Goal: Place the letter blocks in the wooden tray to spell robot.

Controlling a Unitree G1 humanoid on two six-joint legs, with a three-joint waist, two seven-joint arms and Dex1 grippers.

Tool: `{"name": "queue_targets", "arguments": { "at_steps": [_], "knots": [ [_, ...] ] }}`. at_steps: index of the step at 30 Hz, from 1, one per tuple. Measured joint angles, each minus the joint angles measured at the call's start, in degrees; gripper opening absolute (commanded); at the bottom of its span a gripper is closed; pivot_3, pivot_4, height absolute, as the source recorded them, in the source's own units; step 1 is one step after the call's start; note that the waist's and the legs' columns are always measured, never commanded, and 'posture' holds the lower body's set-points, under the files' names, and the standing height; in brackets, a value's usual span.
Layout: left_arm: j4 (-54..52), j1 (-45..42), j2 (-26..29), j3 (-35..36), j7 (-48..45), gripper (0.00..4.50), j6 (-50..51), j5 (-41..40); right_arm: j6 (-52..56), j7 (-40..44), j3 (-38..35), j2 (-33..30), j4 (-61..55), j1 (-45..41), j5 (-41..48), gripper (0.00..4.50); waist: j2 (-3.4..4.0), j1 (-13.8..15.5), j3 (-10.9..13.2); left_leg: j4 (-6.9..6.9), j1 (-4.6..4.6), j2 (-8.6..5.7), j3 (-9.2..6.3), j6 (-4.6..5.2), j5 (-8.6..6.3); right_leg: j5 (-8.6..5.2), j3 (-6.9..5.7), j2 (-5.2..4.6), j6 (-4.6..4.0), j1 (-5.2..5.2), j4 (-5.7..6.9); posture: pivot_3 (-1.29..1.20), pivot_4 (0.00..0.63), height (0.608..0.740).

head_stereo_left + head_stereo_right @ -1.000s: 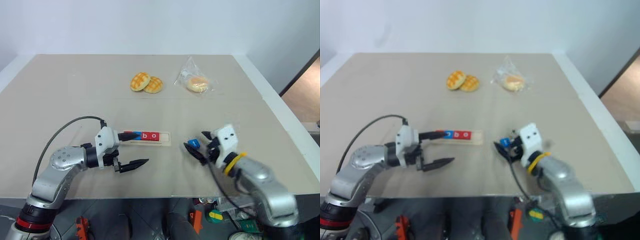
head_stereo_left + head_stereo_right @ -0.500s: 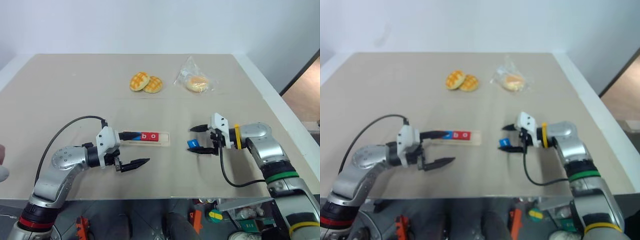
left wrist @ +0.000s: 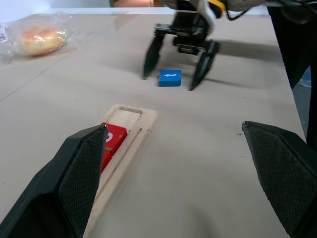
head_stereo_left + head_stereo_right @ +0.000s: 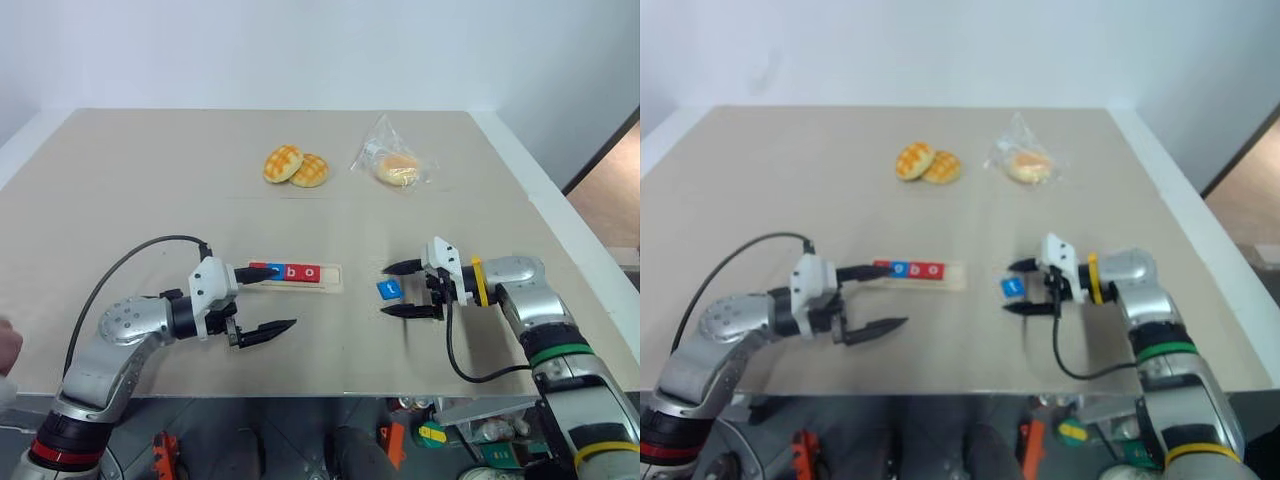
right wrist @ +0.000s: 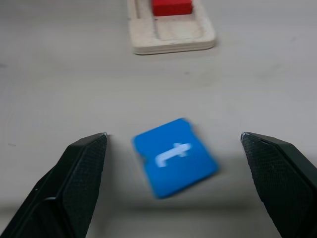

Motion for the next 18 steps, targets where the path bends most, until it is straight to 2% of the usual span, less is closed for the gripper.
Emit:
{"name": "queue_targets", "arguments": {
  "at_steps": [3,5,8,9,15,17,18],
  "knots": [
    [0.00,-0.08,0.01,0.01,0.00,4.50,0.00,0.01,1.51,-0.02,-0.25,-0.04,-1.30,0.56,0.58,4.22,0.01,-0.02,0.00,-0.02,0.00,-0.01,0.03,0.00,0.00,0.00,0.02,-0.01,0.00,-0.01,0.00,0.00,0.150,0.740],
    [0.06,-0.71,0.01,-0.02,-0.12,4.50,-0.01,0.07,8.37,-1.67,-1.54,-0.69,-9.47,5.04,2.27,4.22,-0.01,-0.02,-0.02,-0.02,0.01,-0.01,-0.01,0.00,0.00,-0.02,-0.01,0.01,0.03,0.00,0.00,0.00,0.150,0.740],
    [0.25,-0.91,0.02,-0.02,-0.15,4.50,-0.01,0.17,10.22,-3.02,-2.42,-0.88,-13.51,8.11,3.19,4.22,-0.02,-0.02,-0.03,-0.01,0.03,0.00,-0.01,0.00,0.00,-0.14,-0.02,0.03,0.23,0.02,0.00,0.00,0.150,0.740],
    [0.31,-0.95,0.02,-0.02,-0.16,4.50,-0.01,0.23,10.62,-3.28,-2.62,-0.91,-14.13,8.54,3.25,3.96,-0.02,-0.02,-0.03,0.00,0.03,0.00,-0.02,0.00,0.00,-0.14,-0.02,0.03,0.23,0.02,0.01,0.00,0.150,0.740],
    [2.59,-2.77,-0.44,-0.24,-0.47,4.50,-0.17,0.43,15.98,-7.79,-4.70,-1.55,-24.70,15.31,4.38,3.95,-0.02,-0.02,-0.03,0.01,0.03,-0.01,-0.02,0.00,0.00,-0.14,-0.02,0.03,0.25,0.03,0.01,0.00,0.150,0.740],
    [2.86,-3.00,-0.61,-0.27,-0.71,4.50,-0.21,0.38,16.46,-8.53,-4.93,-1.55,-25.58,15.83,4.38,3.56,-0.02,-0.02,-0.03,0.01,0.02,-0.01,-0.02,0.00,0.00,-0.14,-0.02,0.03,0.25,0.03,0.01,0.00,0.150,0.740],
    [2.88,-3.19,-0.89,-0.28,-1.22,4.50,-0.21,0.23,16.86,-9.16,-5.02,-1.55,-26.03,15.98,4.35,3.13,-0.02,-0.02,-0.03,0.01,0.03,-0.02,-0.01,0.00,0.00,-0.14,-0.02,0.03,0.26,0.03,0.01,0.00,0.150,0.740]
  ]
}}
